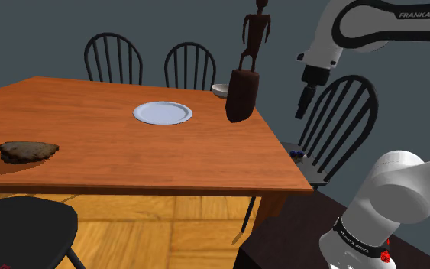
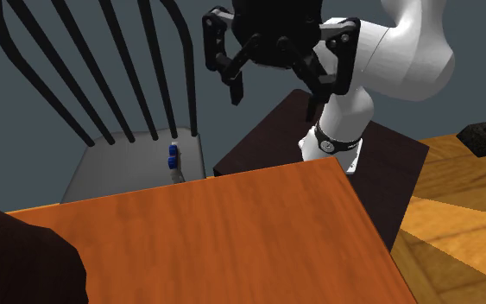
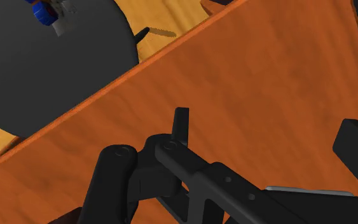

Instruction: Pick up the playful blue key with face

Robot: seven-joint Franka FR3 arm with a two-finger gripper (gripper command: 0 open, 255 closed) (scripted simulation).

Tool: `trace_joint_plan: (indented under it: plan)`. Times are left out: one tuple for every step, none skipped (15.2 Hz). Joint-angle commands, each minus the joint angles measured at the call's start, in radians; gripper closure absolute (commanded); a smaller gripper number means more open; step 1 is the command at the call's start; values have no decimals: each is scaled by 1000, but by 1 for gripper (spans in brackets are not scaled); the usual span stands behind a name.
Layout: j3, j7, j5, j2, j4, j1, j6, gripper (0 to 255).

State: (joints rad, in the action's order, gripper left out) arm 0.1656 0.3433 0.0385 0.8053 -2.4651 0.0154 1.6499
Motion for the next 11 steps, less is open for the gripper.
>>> trace_joint_plan:
  plan:
    - [38,69,39,6,-43,-6,36,0]
    - [57,101,58,4,-64,-9,57,0]
    - [77,133,78,1,-84,-13,80,0]
    - [97,165,97,-5,-102,-16,103,0]
    - [118,197,117,-12,-118,-20,128,0]
    - [139,229,137,-22,-133,-24,153,0]
    - [161,261,156,-33,-147,-28,179,0]
    - [183,293,176,-47,-159,-31,206,0]
    - [206,324,195,-63,-170,-34,235,0]
    - [229,356,214,-82,-179,-37,264,0]
    - [252,388,232,-103,-186,-39,294,0]
